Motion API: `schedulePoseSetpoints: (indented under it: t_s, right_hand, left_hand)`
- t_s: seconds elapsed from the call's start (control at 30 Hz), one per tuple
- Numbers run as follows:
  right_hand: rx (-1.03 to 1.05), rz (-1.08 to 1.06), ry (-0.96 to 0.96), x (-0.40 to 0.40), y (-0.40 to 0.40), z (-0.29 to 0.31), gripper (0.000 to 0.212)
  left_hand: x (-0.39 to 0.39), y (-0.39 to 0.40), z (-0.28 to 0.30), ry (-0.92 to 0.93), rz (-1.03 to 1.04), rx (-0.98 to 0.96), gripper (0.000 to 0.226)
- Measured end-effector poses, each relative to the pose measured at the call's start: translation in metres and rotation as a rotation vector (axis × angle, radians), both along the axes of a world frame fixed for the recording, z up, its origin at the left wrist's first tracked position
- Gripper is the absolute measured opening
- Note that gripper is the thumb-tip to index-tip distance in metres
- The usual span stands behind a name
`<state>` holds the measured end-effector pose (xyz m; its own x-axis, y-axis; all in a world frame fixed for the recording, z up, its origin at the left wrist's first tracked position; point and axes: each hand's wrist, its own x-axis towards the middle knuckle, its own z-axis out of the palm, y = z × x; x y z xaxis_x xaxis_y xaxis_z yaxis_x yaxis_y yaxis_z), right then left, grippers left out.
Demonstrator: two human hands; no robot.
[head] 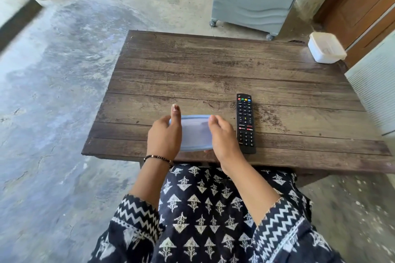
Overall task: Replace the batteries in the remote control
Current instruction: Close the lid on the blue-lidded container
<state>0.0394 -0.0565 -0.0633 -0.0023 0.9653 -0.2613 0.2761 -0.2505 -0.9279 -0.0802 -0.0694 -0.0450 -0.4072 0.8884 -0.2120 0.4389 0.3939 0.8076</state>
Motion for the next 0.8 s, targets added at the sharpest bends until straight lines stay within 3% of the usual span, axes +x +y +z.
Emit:
schedulePoseSetpoints:
  t_s: [0.17,0.3,0.47,0.6,0.7,0.8]
  right_hand:
    - [-0.095,-0.084,-0.159,0.002,0.009,0.011,0.064]
    - [-0.047,-0.052,-0.333,0.003,0.007,0.013,0.066]
    - [0.002,-0.069,-0.267,0.004,0.006,0.007,0.061]
    - [-0.256,0.067,-0.036,0.004,0.002,0.006,0.062]
    - [-0.258,0.193,-0.075,0.003,-0.001,0.006,0.051]
    - [-0.195,0.09,-0.098,-0.008,-0.001,0.004,0.047]
  left_hand:
    - [0.008,-0.002,0.0,0.059,-0.013,-0.002,0.051]
    - [0.013,-0.005,-0.008,-0.015,-0.015,0.033,0.036]
    - [0.014,-0.003,-0.011,0.007,-0.042,0.07,0.036]
    - [-0.001,0.004,-0.016,0.027,-0.027,0.086,0.04]
    - [-0.017,0.003,-0.019,0.043,0.004,0.119,0.046]
    - [-0.035,-0.003,-0.02,0.033,-0.028,0.131,0.043]
